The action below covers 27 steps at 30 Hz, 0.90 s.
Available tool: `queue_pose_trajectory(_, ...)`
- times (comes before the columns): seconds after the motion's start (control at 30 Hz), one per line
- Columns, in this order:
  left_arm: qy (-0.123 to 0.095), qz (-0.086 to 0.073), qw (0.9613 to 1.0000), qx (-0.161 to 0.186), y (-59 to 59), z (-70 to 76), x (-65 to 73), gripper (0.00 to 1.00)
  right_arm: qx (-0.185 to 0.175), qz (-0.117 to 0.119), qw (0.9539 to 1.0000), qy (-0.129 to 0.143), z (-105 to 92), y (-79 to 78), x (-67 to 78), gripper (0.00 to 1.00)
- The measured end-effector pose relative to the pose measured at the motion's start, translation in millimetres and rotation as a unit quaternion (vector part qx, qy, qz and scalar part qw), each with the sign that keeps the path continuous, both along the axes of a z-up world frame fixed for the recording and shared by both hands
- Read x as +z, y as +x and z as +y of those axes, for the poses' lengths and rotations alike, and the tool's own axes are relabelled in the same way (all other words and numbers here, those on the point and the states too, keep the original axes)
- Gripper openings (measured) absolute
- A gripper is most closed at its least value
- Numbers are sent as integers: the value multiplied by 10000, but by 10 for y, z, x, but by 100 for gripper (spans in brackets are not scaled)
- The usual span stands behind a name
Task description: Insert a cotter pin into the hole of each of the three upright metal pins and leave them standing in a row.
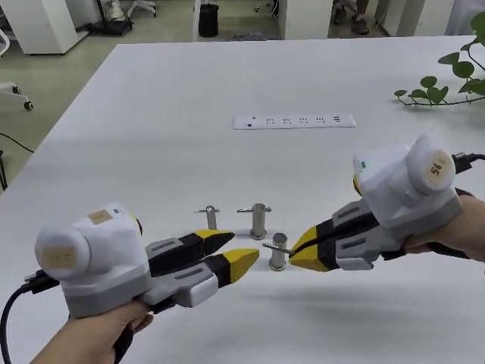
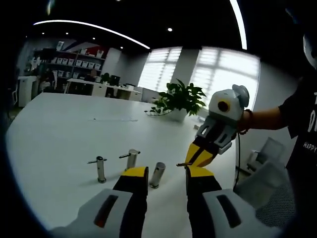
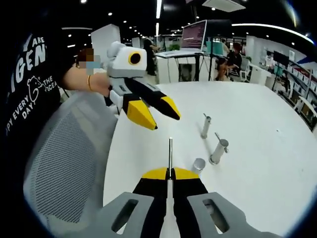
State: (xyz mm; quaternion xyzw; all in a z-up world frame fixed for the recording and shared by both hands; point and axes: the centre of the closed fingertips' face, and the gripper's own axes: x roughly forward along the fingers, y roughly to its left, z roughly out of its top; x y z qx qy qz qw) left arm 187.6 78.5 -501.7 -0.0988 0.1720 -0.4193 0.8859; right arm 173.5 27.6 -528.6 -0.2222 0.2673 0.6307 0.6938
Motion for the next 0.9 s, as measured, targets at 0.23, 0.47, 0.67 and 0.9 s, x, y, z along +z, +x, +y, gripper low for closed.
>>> queue_pose_trajectory(0.23,369,-55,9992,125,37,-35,-88,30,77,-166,9990,-405,-100,95,-113,0)
queue_pose_trajectory(0.47,691,-30,9974,222,90,-94,-205,34,107,-345,9968,-719,-203,209,-194,0)
queue_pose_trajectory(0.67,967,-39,9948,316,149,-150,-307,34,166,-391,9951,-895,-275,281,-255,0)
queue_pose_trajectory(0.9,1126,81,9928,409,224,-196,-453,32,226,-440,9930,-1075,-336,368,-307,0)
